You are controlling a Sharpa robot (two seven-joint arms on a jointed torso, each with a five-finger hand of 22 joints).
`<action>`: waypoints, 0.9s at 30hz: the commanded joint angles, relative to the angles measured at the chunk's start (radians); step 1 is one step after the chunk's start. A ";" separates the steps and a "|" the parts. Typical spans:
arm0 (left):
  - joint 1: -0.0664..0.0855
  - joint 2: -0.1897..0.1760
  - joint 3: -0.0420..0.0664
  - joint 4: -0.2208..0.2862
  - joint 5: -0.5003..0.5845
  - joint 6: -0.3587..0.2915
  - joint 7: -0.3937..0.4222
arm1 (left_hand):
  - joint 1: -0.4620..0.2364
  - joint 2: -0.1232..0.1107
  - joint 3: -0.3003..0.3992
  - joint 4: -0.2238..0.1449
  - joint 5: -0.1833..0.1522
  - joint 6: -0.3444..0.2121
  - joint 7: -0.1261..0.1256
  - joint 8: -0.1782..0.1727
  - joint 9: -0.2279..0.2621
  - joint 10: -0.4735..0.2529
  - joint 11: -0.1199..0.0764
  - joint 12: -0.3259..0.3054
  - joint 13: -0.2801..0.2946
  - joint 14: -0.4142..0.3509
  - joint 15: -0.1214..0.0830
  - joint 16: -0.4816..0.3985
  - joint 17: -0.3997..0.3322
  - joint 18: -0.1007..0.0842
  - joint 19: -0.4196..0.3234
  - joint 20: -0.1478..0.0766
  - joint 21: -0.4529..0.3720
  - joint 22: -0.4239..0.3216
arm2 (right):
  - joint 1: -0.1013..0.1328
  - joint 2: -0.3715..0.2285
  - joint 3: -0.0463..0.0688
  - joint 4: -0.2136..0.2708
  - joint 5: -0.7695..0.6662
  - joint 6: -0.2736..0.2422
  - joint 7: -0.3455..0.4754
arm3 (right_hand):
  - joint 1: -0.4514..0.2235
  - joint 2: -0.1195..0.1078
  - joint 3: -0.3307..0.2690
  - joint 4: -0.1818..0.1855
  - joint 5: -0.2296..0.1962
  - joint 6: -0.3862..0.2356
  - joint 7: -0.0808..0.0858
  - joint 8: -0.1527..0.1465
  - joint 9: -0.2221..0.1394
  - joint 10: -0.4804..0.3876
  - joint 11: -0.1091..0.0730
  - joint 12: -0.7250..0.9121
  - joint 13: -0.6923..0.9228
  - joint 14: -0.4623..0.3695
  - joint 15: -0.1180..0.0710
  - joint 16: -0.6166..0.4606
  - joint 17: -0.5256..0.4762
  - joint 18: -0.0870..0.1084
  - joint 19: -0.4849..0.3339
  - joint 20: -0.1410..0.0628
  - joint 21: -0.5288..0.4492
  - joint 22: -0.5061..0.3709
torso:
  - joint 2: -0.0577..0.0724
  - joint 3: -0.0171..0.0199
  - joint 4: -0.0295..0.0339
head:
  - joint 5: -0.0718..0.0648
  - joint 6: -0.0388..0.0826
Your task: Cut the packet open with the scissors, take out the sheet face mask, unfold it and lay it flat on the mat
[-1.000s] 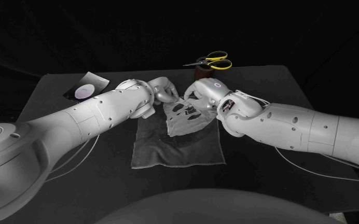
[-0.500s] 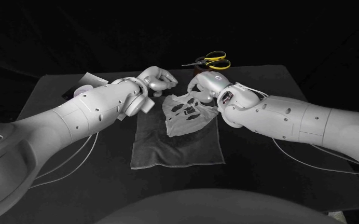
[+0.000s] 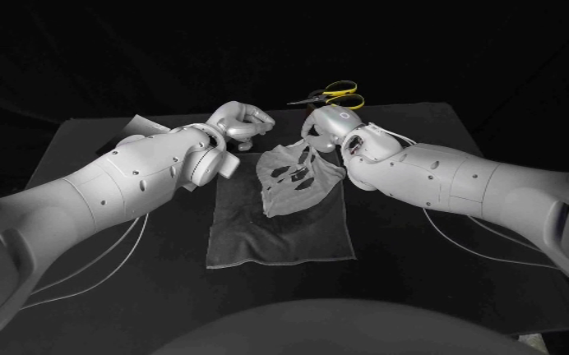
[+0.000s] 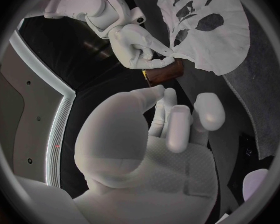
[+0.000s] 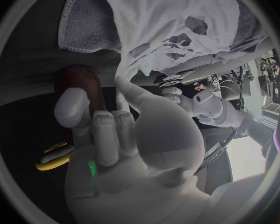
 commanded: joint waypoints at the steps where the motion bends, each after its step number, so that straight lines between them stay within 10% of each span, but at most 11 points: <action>1: 0.001 -0.009 0.000 0.024 0.010 -0.009 0.015 | -0.006 -0.005 0.004 0.002 0.002 -0.010 0.000 -0.006 -0.002 -0.001 0.004 -0.005 -0.001 -0.010 0.000 -0.004 0.000 0.014 -0.006 -0.002 -0.006 0.001 | -0.001 0.014 0.001 -0.026 0.005 -0.016 -0.012 | -0.004 0.007 0.001 0.006 0.005 0.005 -0.001 0.002 0.005 0.103 -0.008 0.003 0.264 0.105 -0.006 0.006 0.264 0.019 -0.003 -0.004 -0.003 0.116 | 0.000 0.0001 -0.0008 | -0.001 0.000; 27: -0.010 -0.053 -0.003 0.121 -0.194 0.073 -0.130 | -0.026 -0.013 -0.012 0.015 0.002 -0.034 0.007 -0.021 -0.015 0.014 0.009 0.000 -0.006 0.012 0.005 0.007 0.035 0.009 0.011 0.004 0.009 0.017 | -0.012 0.043 -0.001 -0.083 -0.042 0.082 -0.130 | -0.012 -0.006 0.012 0.006 0.005 -0.009 0.003 0.007 0.012 0.101 -0.005 -0.003 0.260 0.105 -0.005 0.006 0.264 0.022 -0.012 -0.005 -0.024 0.110 | -0.001 0.0039 -0.0043 | -0.002 0.000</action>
